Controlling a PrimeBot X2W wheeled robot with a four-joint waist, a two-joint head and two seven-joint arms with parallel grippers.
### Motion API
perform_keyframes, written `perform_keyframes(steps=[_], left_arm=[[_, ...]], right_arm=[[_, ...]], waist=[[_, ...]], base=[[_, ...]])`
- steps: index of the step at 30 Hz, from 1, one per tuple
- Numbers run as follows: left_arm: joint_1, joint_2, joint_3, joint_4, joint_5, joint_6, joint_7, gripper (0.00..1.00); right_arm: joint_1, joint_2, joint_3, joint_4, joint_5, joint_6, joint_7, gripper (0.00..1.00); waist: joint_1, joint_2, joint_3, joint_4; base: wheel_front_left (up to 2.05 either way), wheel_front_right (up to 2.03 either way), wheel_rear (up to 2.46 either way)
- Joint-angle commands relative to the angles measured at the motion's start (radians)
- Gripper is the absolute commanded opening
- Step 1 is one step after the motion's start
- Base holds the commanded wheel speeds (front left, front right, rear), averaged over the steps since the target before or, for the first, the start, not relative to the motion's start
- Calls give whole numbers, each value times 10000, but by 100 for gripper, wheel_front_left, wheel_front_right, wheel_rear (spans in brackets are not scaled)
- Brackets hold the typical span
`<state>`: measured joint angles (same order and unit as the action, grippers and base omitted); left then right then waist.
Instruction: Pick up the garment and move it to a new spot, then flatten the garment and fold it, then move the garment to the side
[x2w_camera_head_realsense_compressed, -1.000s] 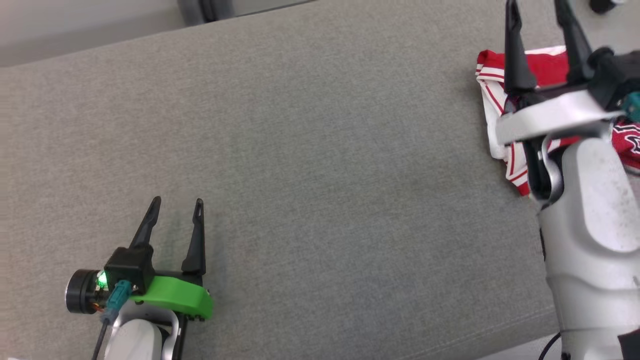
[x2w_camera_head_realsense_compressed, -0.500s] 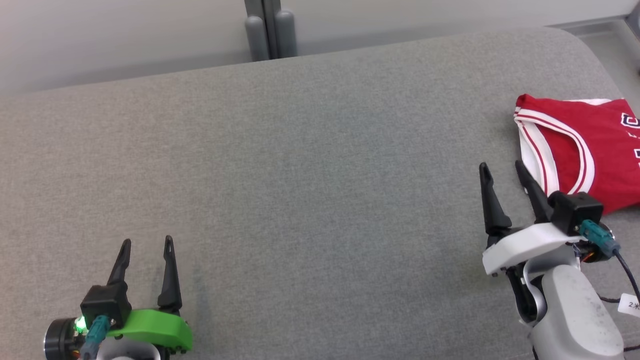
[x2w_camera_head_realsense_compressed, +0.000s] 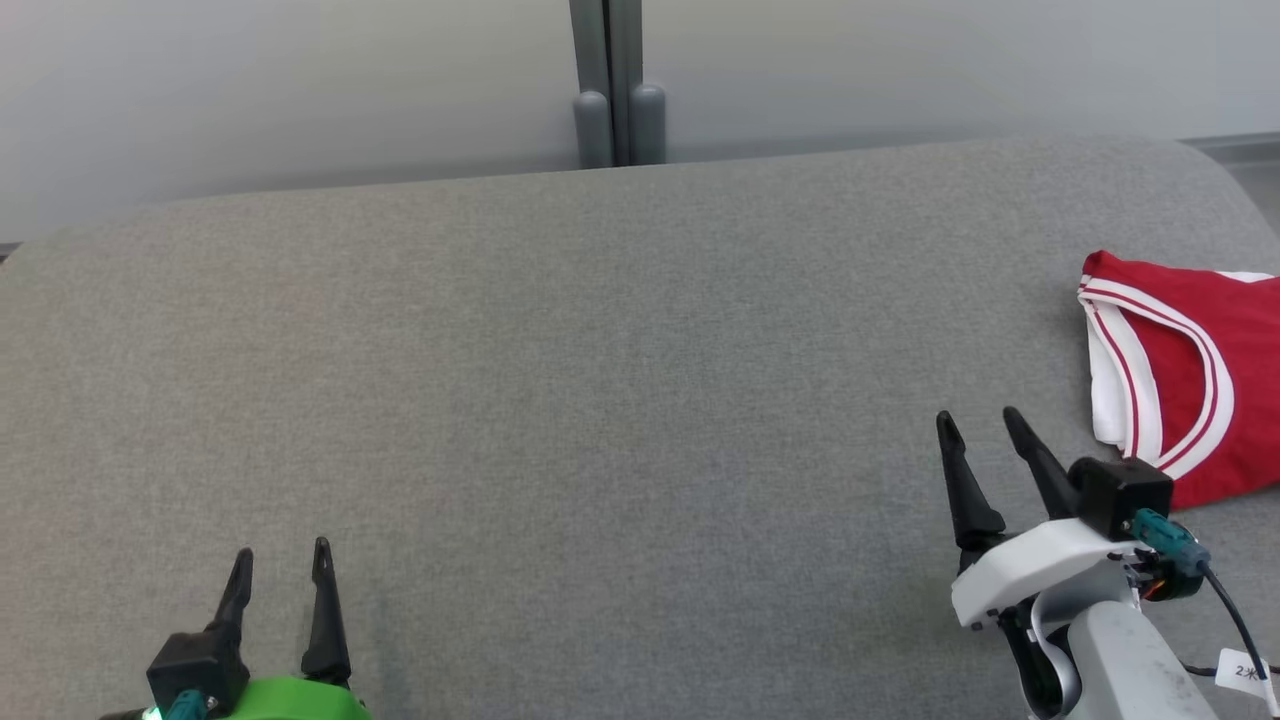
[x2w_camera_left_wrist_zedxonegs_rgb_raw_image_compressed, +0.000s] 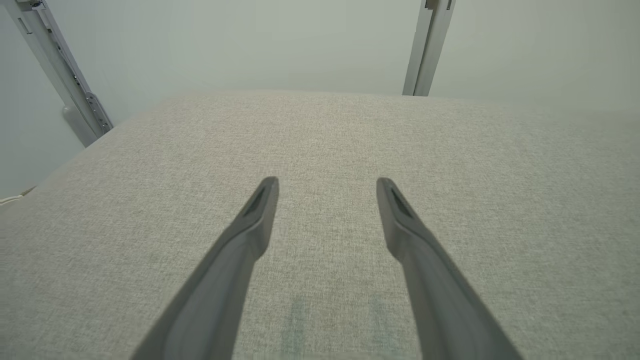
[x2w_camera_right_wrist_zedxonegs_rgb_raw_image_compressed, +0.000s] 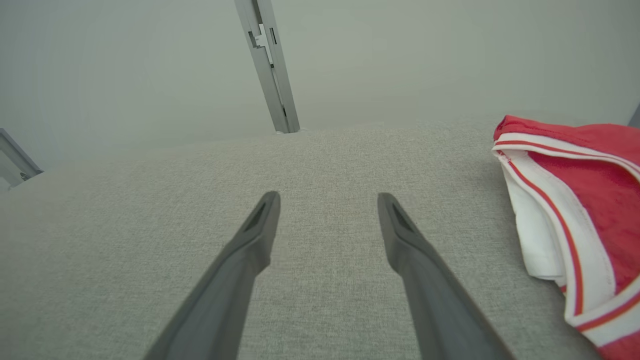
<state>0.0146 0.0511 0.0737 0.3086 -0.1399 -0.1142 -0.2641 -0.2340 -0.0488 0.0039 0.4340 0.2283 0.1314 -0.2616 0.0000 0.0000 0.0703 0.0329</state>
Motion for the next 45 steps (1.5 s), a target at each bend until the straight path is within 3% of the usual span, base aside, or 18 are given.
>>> perform_keyframes(steps=[1, 5, 22, 45], left_arm=[[-5, -6, -2, 56, -9, -2, 6, 0], [31, -77, -43, 456, -10, -2, 9, 0], [-299, -56, 80, 207, -3400, -43, 892, 0], [-624, -31, 180, -84, -6977, -88, 1803, 0]], right_arm=[[4, 13, -7, 33, 11, 0, 7, 0], [233, 107, 14, 378, 13, 0, 24, 0], [454, 74, -272, -158, 3201, -2, 892, 0], [710, 37, -561, -733, 6567, -4, 1795, 0]], waist=[[0, 0, -3, 5], [0, 0, -9, 10], [0, 0, -103, -38], [0, 0, -228, -102]], base=[[0, 0, 0], [0, 0, 0], [0, 0, 0], [0, 0, 0]])
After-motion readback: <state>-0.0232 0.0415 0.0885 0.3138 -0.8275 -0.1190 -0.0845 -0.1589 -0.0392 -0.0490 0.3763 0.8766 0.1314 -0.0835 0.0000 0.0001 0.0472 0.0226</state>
